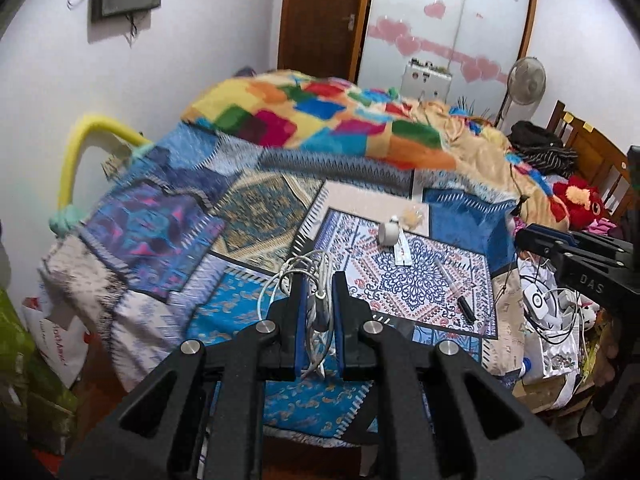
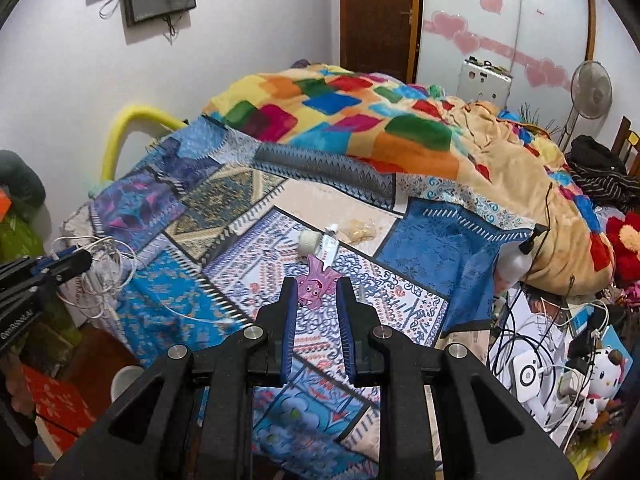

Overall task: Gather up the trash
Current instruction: 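Carry the earphone cable and pink keychain over the white bin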

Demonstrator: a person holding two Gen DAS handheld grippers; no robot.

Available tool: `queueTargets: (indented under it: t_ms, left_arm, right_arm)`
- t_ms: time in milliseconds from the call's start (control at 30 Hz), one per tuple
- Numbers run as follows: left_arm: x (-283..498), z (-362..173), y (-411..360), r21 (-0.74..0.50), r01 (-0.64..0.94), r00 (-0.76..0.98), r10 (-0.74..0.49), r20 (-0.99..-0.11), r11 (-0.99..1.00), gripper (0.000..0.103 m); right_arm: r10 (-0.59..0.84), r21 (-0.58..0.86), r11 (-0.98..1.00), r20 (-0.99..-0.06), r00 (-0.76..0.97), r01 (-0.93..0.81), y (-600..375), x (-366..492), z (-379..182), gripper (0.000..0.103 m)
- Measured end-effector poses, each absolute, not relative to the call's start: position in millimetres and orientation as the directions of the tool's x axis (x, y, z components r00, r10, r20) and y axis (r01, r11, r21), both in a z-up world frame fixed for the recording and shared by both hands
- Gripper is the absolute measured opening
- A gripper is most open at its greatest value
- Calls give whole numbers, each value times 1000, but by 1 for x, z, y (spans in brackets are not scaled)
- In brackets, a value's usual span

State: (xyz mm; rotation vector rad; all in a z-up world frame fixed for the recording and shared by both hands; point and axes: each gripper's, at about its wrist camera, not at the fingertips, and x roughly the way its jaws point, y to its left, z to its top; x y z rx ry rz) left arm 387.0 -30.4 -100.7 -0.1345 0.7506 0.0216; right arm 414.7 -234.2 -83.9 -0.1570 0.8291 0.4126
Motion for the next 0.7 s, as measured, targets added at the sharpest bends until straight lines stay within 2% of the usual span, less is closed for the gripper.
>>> queueTargets:
  t_ms: [300, 700]
  left_arm:
    - [313, -60, 3, -94, -117, 779, 32, -626, 989, 11]
    - [224, -51, 57, -114, -194, 798, 89, -596, 974, 11]
  right_arm:
    - [345, 29, 888, -701, 624, -459, -219, 368, -48, 18]
    - [420, 23, 837, -667, 615, -547, -170, 298, -24, 18]
